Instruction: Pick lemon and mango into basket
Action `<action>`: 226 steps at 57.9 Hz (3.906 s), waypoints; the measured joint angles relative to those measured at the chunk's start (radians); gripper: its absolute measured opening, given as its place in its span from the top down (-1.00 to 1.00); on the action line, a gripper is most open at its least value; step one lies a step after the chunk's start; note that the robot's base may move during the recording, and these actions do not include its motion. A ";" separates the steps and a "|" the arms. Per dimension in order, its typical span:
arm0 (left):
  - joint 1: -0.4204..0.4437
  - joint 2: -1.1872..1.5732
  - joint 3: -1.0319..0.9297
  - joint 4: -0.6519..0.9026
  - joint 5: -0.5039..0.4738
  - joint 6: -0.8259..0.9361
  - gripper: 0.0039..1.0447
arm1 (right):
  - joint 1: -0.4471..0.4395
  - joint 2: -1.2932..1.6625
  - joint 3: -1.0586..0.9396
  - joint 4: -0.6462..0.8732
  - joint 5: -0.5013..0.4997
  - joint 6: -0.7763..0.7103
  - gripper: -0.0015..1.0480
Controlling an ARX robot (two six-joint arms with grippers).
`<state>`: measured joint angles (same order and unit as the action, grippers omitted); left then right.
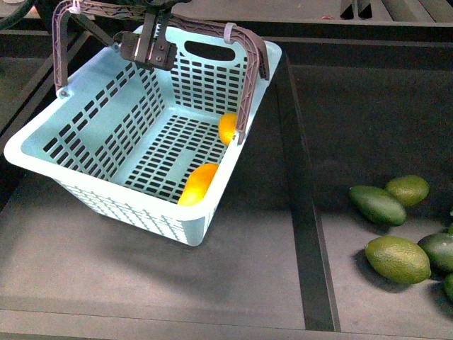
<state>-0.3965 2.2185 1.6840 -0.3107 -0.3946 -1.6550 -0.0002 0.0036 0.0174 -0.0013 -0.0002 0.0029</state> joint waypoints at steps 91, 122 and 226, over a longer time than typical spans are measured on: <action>0.277 -0.949 -1.394 1.282 0.278 1.633 0.94 | 0.000 0.000 0.000 0.000 0.001 0.000 -0.83; 0.392 -1.345 -1.646 1.133 0.394 1.643 0.94 | 0.000 0.000 0.000 0.000 0.000 0.000 -0.83; 0.393 -2.212 -1.669 0.312 0.394 1.644 0.42 | 0.000 0.000 0.000 0.000 0.000 0.000 -0.83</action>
<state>-0.0036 0.0063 0.0151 0.0017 -0.0002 -0.0109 -0.0002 0.0032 0.0174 -0.0013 0.0002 0.0032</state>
